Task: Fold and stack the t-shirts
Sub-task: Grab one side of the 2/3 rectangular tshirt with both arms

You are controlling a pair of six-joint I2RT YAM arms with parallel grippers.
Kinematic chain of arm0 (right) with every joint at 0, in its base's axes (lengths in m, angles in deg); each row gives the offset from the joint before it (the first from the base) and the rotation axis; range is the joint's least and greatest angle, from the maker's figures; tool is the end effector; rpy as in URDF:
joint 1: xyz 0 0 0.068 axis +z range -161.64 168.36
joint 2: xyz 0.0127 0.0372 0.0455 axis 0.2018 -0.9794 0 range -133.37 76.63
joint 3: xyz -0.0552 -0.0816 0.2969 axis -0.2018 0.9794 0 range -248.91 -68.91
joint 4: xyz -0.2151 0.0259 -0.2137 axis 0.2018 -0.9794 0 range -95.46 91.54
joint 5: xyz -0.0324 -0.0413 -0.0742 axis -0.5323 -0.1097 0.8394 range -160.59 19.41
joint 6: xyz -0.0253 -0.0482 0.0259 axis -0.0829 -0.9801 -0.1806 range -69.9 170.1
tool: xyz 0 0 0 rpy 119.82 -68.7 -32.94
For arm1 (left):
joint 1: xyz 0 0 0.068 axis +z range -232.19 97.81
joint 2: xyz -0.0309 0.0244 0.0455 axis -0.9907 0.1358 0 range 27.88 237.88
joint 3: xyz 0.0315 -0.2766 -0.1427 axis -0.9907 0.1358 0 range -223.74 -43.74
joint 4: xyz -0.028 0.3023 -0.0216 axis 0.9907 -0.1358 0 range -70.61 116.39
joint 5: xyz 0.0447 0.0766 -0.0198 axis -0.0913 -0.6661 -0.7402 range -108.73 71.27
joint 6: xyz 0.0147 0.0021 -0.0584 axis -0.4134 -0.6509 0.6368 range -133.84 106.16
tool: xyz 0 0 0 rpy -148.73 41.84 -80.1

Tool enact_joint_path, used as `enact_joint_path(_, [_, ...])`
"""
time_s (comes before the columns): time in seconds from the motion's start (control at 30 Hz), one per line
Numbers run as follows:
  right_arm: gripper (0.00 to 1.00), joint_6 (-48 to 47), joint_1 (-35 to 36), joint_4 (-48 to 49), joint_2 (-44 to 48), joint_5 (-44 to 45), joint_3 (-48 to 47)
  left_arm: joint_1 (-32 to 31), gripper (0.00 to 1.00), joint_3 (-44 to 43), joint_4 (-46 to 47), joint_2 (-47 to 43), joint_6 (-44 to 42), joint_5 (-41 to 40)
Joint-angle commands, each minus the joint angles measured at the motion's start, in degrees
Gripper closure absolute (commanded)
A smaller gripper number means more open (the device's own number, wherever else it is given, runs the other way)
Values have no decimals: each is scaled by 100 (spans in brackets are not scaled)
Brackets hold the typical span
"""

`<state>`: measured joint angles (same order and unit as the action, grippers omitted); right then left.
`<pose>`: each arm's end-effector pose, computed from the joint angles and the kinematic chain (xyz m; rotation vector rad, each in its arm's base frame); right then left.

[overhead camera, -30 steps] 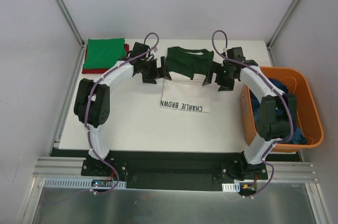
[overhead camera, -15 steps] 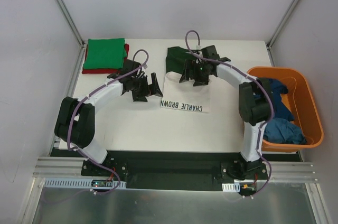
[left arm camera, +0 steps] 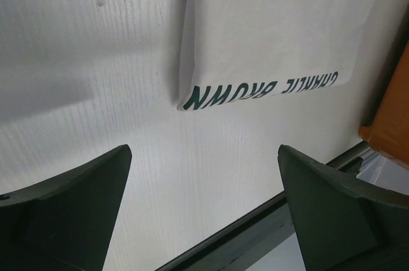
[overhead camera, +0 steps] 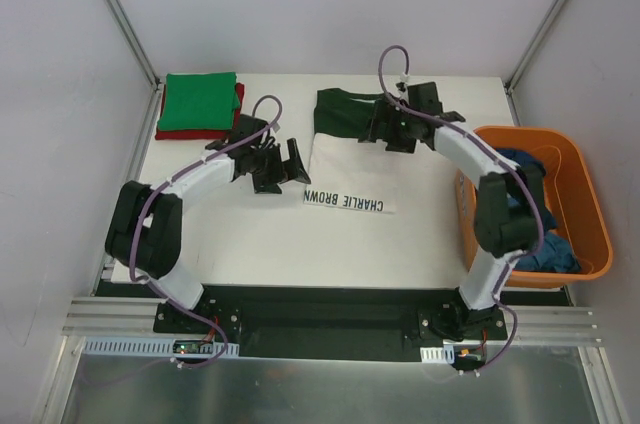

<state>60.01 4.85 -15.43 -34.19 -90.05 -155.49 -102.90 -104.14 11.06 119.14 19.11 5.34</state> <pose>0.4801 0.1577 0.2578 -0.3123 2.2985 0.6256 0.3548 -0.1534 0.2384 -0.0533 2.4943 -0.9239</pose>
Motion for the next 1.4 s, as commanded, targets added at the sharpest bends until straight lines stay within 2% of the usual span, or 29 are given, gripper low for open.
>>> enact_joint_path(0.0, [3, -218, -32, 185, 1869, 399, 1396, -91, 4, -235, 136, 522, 89, 202])
enact_joint_path(0.03, [3, -235, -49, 98, 2072, 391, 1895, -91, 6, -287, 136, 620, 89, 203])
enact_joint_path(0.17, [3, -25, -85, -245, 2907, 487, 2881, -117, 16, -455, 171, 1042, 168, 405])
enact_joint_path(0.27, [1, 116, -102, -350, 3128, 461, 3374, -179, 23, -595, 171, 1341, 151, 484])
enact_joint_path(0.33, [4, 256, -111, -316, 3128, 338, 3560, -231, 26, -709, 171, 1534, 142, 519])
enact_joint_path(0.43, [11, 397, -111, -245, 2962, 207, 3789, -293, 44, -736, 171, 1701, 133, 633])
enact_joint_path(0.47, [12, 406, -111, -149, 2874, 154, 3833, -337, 53, -710, 171, 1719, 124, 660])
enact_joint_path(0.53, [19, 459, -111, 9, 2778, 92, 3965, -355, 61, -631, 171, 1737, 98, 573])
enact_joint_path(0.57, [21, 468, -111, 88, 2742, 92, 3991, -355, 70, -613, 171, 1754, 98, 485])
enact_joint_path(0.6, [27, 468, -111, 89, 2698, 118, 3992, -355, 73, -613, 171, 1807, 98, 458])
enact_joint_path(0.67, [30, 468, -111, 141, 2619, 118, 4027, -355, 84, -666, 180, 1868, 115, 475])
enact_joint_path(0.7, [35, 476, -111, 168, 2593, 136, 4062, -355, 100, -675, 171, 1921, 133, 467])
enact_joint_path(0.97, [50, 362, -129, 378, 2074, 189, 3860, -355, 100, -692, 171, 1834, 45, 396])
enact_joint_path(1.03, [57, 336, -129, 396, 1934, 136, 3816, -355, 100, -683, 171, 1816, 45, 361])
enact_joint_path(1.07, [67, 336, -129, 396, 1898, 145, 3807, -355, 100, -675, 171, 1807, 45, 370])
enact_joint_path(1.13, [81, 336, -129, 405, 1889, 75, 3851, -364, 100, -640, 171, 1772, 54, 457])
enact_joint_path(1.17, [97, 345, -129, 431, 1915, 31, 3947, -364, 100, -596, 180, 1685, 54, 458])
enact_joint_path(1.23, [99, 319, -120, 414, 2177, -311, 4070, -372, 100, -351, 162, 1501, 54, 458])
enact_joint_path(1.33, [99, 283, -32, -189, 2887, -690, 4465, -390, 100, 290, 153, 764, 124, 467])
enact_joint_path(1.37, [100, 283, 55, -393, 3091, -777, 4562, -425, 100, 475, 66, 231, 176, 423])
